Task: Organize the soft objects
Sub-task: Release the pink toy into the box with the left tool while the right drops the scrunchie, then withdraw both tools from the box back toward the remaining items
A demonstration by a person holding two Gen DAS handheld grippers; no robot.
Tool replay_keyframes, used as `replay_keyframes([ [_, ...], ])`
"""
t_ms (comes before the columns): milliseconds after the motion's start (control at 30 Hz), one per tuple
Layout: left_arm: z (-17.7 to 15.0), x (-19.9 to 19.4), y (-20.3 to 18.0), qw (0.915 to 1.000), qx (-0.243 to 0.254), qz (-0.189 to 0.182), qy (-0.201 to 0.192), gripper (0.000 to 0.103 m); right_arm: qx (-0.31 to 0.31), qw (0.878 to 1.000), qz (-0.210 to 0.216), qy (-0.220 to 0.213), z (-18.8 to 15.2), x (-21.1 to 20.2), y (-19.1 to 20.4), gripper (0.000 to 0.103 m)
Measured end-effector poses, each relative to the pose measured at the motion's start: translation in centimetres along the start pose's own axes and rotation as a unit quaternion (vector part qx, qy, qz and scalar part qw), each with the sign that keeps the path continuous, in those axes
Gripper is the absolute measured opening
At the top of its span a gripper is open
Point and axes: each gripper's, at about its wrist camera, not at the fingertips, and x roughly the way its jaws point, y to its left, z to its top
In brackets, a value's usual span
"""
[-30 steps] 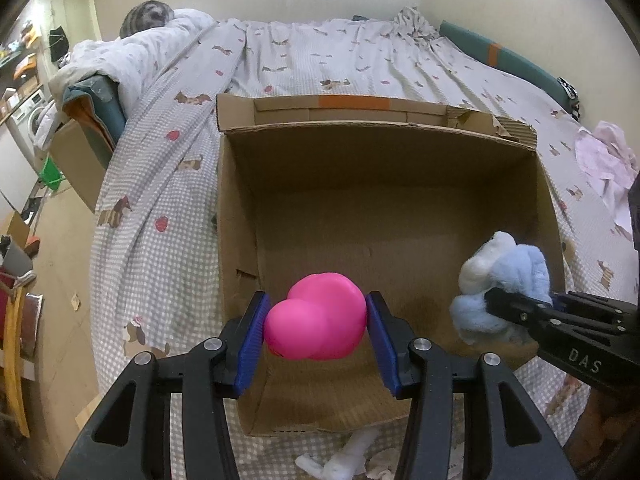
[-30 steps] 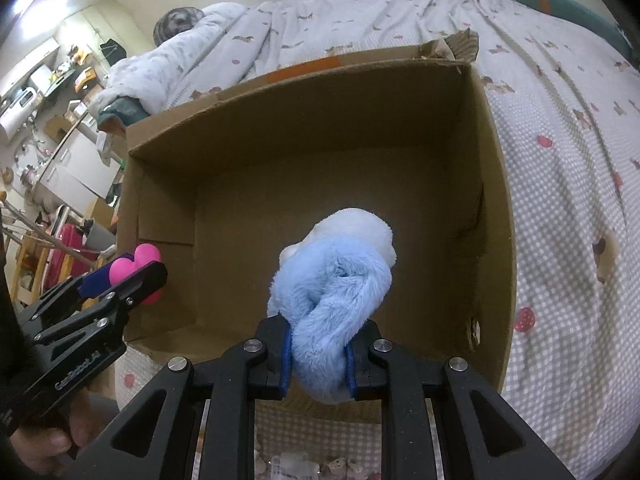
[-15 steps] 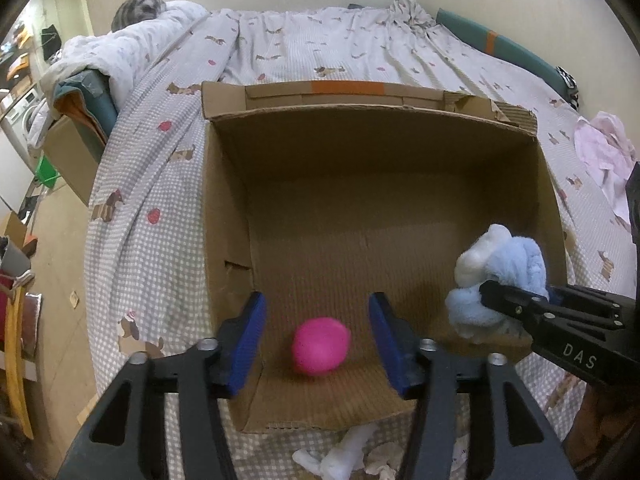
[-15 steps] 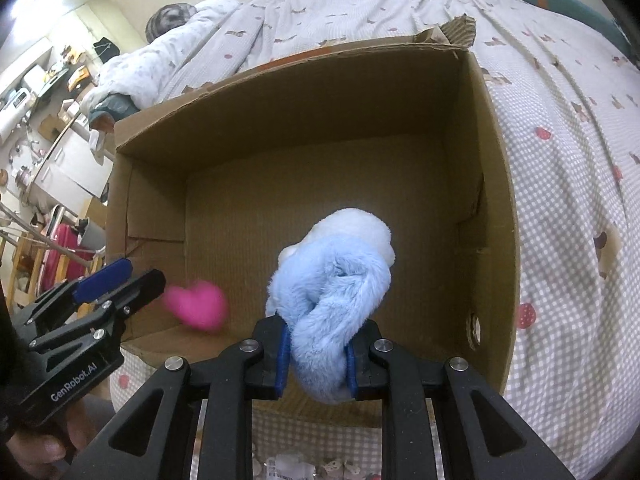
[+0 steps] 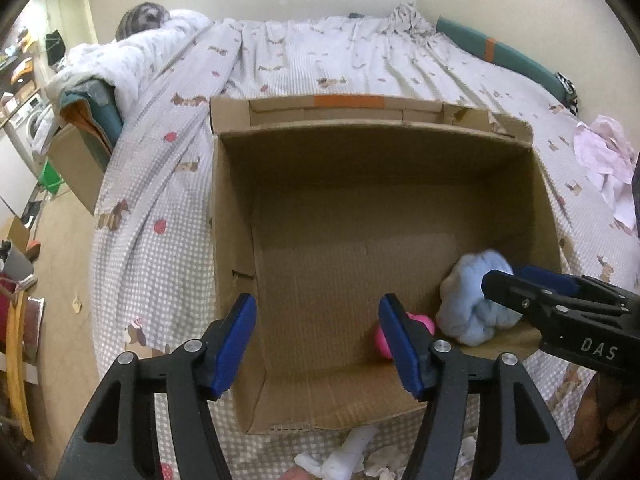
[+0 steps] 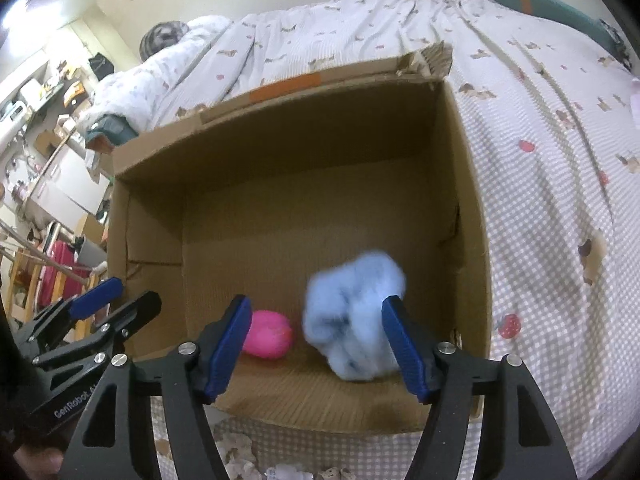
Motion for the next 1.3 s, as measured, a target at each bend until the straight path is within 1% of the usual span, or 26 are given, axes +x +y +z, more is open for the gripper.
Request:
replay_keyframes([
  [33,0.1,-0.3,0.0,1.0,-0.004,-0.002,-0.006,0.081,0.001,1.0,0.004,-0.007,0.1,-0.3,0.0,0.084],
  [67,0.2,-0.5,0.1,0.9999,-0.008,-0.004,-0.011,0.087,0.0,1.0,0.007,-0.016,0.1,-0.6,0.1,0.089],
  [100,0.2,-0.7,0.1,0.9998,-0.011,-0.006,-0.015,0.087,-0.003,1.0,0.008,-0.026,0.1,-1.0,0.2,0.099],
  [133,0.3,-1.0,0.1,0.9997,-0.012,-0.009,-0.019,0.087,-0.007,0.999,0.009,-0.035,0.1,-1.3,0.2,0.103],
  [233,0.5,-1.4,0.4,0.9996,-0.017,-0.007,-0.022,0.091,-0.016,0.998,0.003,-0.053,0.1,-2.0,0.5,0.103],
  [400,0.5,-1.9,1.2,0.9991,-0.033,-0.001,-0.027,0.091,-0.005,0.998,-0.008,-0.064,0.1,-2.6,0.3,0.103],
  [433,0.4,-2.0,1.4,0.9991,-0.034,0.001,-0.027,0.091,-0.003,0.998,-0.022,-0.063,0.2,-2.7,0.4,0.103],
  [500,0.2,-2.3,1.5,0.999,-0.034,0.005,-0.029,0.091,0.01,0.996,-0.075,-0.047,0.1,-2.6,0.1,0.103],
  [533,0.2,-2.4,1.6,0.999,-0.034,0.006,-0.029,0.091,0.02,0.996,-0.079,-0.041,-0.1,-2.7,-0.1,0.103],
  [600,0.0,-2.7,1.6,0.999,-0.032,0.009,-0.03,0.091,0.038,0.996,-0.069,-0.033,-0.3,-3.0,-0.6,0.103],
  [667,-0.1,-3.0,1.7,0.999,-0.03,0.013,-0.031,0.091,0.043,0.996,-0.074,-0.033,-0.5,-3.6,-0.6,0.103],
  [767,-0.4,-3.8,2.2,0.9986,-0.037,0.013,-0.037,0.091,0.034,0.995,-0.079,-0.05,-0.7,-5.0,-0.2,0.103],
  [933,-1.0,-5.2,2.5,0.9983,-0.031,0.02,-0.044,0.091,0.013,0.995,-0.068,-0.07,-1.5,-6.4,1.1,0.103],
  [1000,-1.4,-5.6,2.7,0.9982,-0.032,0.029,-0.043,0.091,0.011,0.996,-0.062,-0.062,-1.8,-6.4,1.3,0.103],
  [1100,-2.4,-6.2,3.2,0.9982,-0.04,0.026,-0.036,0.091,0.018,0.996,-0.067,-0.056,-2.8,-6.5,1.4,0.103],
  [1300,-4.3,-7.9,3.5,0.9982,-0.041,0.031,-0.029,0.091,0.005,0.996,-0.065,-0.062,-4.4,-7.7,1.9,0.103],
])
